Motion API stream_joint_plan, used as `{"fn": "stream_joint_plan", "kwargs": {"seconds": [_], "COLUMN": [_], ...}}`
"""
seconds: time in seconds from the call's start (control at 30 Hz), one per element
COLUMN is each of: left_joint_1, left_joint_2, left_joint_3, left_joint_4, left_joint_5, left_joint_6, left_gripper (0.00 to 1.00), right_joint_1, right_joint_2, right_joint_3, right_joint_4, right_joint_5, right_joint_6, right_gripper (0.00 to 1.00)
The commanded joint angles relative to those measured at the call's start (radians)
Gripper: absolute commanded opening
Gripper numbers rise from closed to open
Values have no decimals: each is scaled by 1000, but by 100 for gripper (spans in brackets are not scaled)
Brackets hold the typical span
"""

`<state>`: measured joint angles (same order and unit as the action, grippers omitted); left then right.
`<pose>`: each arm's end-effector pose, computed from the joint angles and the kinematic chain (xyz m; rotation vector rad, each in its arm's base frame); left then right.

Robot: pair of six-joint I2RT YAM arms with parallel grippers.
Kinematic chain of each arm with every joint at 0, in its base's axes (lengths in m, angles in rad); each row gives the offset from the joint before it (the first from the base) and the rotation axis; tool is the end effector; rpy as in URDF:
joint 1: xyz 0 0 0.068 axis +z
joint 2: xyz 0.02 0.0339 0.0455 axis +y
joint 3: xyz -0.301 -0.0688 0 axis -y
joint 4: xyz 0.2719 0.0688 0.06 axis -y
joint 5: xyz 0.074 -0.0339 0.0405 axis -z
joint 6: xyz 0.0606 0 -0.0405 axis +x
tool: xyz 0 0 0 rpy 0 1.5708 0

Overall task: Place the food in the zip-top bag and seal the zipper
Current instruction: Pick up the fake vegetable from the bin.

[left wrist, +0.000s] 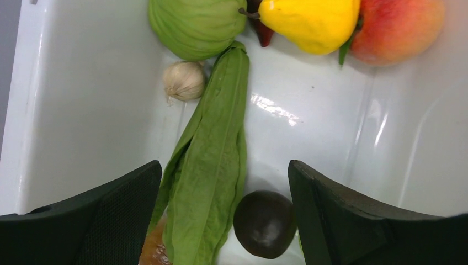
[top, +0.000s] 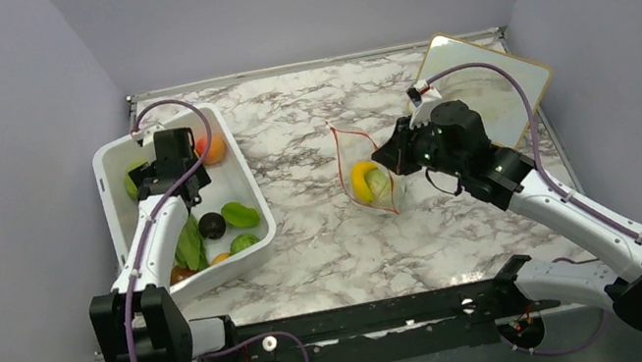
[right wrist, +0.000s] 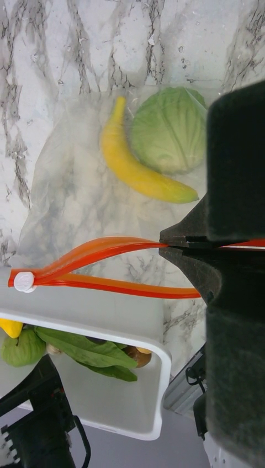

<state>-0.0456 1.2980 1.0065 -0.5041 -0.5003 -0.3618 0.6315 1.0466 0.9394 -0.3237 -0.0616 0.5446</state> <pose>0.3066 0.0151 0.2919 -0.5896 2.1985 0.3795 0.2143 0.1614 0.3485 -0.1324 2.0917 0.7987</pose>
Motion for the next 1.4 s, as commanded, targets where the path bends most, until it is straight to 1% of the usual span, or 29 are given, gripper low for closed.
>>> {"fn": "stream_joint_plan", "kwargs": {"seconds": [0.0, 0.07, 0.23, 0.53, 0.77, 0.87, 1.03, 1.1, 1.2, 1.37], "left_joint_1": [49, 64, 101, 157, 166, 166, 165, 166, 166, 167], "left_joint_2": [60, 87, 160, 292, 334, 334, 317, 309, 294, 249], "left_joint_3": [-13, -10, -14, 12, 26, 26, 18, 14, 6, -6], "left_joint_4": [10, 9, 5, -16, -16, -14, -10, -8, -8, -6], "left_joint_5": [8, 12, 77, 175, 237, 261, 296, 317, 345, 373], "left_joint_6": [61, 66, 66, 65, 72, 76, 78, 75, 68, 21], "left_gripper": [88, 88, 87, 80, 75, 69, 49, 46, 38, 31], "right_joint_1": [2, 4, 3, 3, 4, 3, 4, 4, 3, 4], "right_joint_2": [-29, -29, -33, -50, -50, -50, -48, -51, -55, -59], "right_joint_3": [1, 5, 4, -18, -27, -26, -31, -34, -41, -48], "right_joint_4": [6, 6, 8, 13, 26, 28, 31, 32, 36, 34], "right_joint_5": [-16, -20, -27, -29, -29, -22, -24, -26, -26, -29], "right_joint_6": [-13, -18, -24, -20, -18, -22, -20, -16, -13, -8], "right_gripper": [1, 1, 1, 1, 1, 1, 1, 1, 1, 1]}}
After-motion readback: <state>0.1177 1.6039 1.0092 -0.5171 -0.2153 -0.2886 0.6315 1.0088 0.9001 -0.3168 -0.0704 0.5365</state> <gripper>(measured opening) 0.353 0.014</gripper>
